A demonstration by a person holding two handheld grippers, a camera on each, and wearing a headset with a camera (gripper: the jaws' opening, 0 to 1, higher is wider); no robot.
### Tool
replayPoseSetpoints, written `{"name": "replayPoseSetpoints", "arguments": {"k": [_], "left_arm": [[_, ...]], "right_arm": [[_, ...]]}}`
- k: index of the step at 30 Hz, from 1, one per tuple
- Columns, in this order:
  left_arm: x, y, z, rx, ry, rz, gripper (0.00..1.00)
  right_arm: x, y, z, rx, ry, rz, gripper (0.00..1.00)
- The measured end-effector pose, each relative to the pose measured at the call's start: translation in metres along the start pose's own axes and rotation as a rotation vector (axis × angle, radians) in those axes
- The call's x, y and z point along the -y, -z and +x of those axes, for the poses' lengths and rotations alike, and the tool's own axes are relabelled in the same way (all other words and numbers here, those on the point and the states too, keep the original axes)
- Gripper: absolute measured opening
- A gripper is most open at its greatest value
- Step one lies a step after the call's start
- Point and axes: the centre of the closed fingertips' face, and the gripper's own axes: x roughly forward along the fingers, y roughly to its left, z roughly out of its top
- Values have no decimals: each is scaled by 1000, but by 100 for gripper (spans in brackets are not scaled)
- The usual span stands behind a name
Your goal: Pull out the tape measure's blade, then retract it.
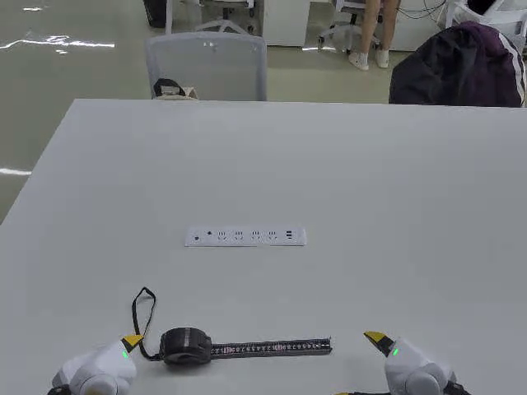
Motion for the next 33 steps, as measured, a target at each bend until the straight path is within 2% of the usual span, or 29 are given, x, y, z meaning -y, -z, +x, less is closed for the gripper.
{"name": "replayPoseSetpoints", "arguments": {"k": [5,11,20,23,28,33], "left_arm": [[3,1,-7,21,-45,-47,85],[4,7,-11,17,-96,-92,85],[16,3,-24,48,-140,-144,87],[18,4,-26,60,-153,-168,88],[20,2,-30,85,-203,-218,90],[22,-1,-35,107,-253,-251,94]], "right_arm": [[-11,-4,-5,15,31,44,86],[-20,-6,-11,5,76,74,86],[-32,-6,-25,4,119,130,88],[-39,-8,-28,16,125,136,88],[-45,-12,-33,47,170,128,87],[-52,-16,-35,73,190,173,89]]}}
